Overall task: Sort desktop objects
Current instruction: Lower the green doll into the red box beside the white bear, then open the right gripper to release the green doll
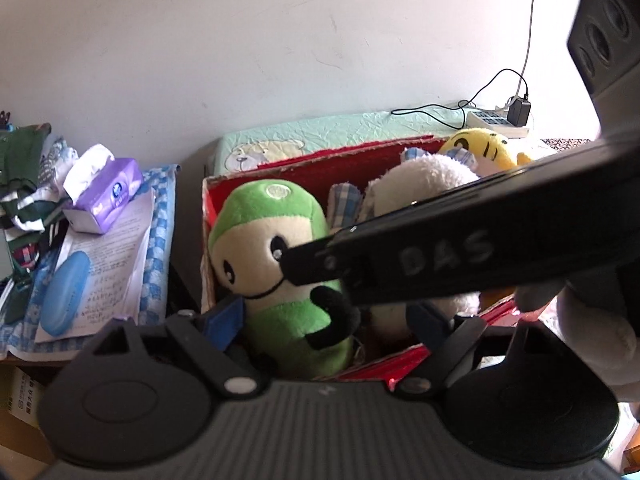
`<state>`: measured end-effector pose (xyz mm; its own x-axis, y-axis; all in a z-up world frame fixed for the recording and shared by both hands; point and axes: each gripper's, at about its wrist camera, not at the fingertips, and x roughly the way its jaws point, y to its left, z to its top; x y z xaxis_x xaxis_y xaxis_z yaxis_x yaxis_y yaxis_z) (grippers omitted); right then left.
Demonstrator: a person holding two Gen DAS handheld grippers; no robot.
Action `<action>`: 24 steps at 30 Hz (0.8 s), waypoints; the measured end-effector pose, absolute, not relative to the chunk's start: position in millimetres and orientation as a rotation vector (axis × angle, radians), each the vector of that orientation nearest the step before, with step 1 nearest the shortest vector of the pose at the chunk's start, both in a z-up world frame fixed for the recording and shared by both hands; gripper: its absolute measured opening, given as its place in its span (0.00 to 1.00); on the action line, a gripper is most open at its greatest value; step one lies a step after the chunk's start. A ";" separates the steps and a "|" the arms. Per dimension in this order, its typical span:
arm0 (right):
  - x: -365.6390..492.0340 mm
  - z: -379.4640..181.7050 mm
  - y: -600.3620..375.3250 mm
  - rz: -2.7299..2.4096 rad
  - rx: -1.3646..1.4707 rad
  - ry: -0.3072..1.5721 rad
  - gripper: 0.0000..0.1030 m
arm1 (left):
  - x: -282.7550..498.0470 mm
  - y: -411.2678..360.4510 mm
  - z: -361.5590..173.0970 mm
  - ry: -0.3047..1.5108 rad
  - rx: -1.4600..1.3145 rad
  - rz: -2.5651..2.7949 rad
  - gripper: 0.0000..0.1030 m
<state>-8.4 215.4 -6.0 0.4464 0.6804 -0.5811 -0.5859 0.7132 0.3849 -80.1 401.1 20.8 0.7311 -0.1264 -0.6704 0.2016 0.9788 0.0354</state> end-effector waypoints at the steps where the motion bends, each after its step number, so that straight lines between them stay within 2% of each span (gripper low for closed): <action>1: -10.8 -3.9 211.0 0.787 0.159 0.771 0.43 | -82.7 401.6 23.2 0.724 0.106 -0.171 0.88; 7: -29.6 10.4 184.5 0.751 0.240 0.689 0.47 | -98.7 400.1 33.6 0.694 0.083 -0.103 0.95; 24: -45.4 16.2 117.6 0.525 0.259 0.683 0.48 | -88.1 353.1 42.7 0.827 0.058 0.168 0.97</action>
<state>-45.4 117.6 16.2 0.6534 0.5394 -0.5312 -0.3741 0.8400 0.3930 -88.1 353.1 42.7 0.6650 0.1712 -0.7270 -0.1258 0.9851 0.1169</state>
